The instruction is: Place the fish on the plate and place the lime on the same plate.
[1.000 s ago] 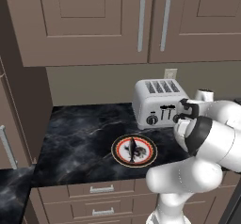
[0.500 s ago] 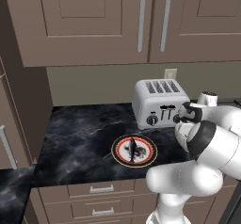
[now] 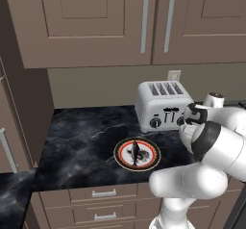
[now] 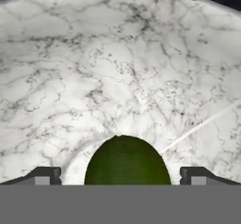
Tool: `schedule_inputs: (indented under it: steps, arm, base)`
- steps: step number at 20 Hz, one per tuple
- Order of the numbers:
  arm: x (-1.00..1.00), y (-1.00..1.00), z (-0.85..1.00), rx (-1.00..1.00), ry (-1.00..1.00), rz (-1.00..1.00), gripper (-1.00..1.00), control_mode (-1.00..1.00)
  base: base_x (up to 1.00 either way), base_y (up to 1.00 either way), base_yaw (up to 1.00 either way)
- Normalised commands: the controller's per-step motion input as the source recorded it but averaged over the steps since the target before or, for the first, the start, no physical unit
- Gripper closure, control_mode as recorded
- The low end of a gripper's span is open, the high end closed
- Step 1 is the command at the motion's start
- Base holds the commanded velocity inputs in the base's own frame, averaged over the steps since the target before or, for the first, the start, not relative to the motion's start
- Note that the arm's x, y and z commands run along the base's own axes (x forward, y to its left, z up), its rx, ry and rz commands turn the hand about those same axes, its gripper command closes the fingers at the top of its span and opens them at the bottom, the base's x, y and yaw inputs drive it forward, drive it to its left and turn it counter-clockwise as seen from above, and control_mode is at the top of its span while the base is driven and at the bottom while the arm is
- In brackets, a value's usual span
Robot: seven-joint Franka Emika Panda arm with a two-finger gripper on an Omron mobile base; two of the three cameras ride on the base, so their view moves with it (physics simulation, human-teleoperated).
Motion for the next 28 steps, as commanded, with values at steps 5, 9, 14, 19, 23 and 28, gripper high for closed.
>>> schedule_inputs:
  steps: [5, 9, 14, 19, 23, 28]
  arm:
    - [0.0, 0.0, 0.0, 0.0, 0.0, 0.0, 1.0, -1.0]
    - [0.0, 0.0, 0.0, 0.0, 0.0, 0.0, 1.0, -1.0]
    - [0.0, 0.0, 0.04, 0.0, -0.02, 0.0, 1.0, -1.0]
    - [0.0, 0.0, 0.2, 0.0, -0.08, 0.0, 1.0, -1.0]
    - [0.03, 0.0, 0.11, 0.0, -0.15, 0.0, 1.0, -1.0]
    - [0.19, 0.0, 0.0, -0.01, -0.13, 0.0, 1.0, -1.0]
  base:
    - [0.0, 0.0, 0.0]
    - [0.0, 0.0, 0.0]
    - [0.0, 0.0, 0.0]
    - [0.0, 0.0, 0.0]
    - [0.0, 0.0, 0.0]
    - [0.0, 0.0, 0.0]
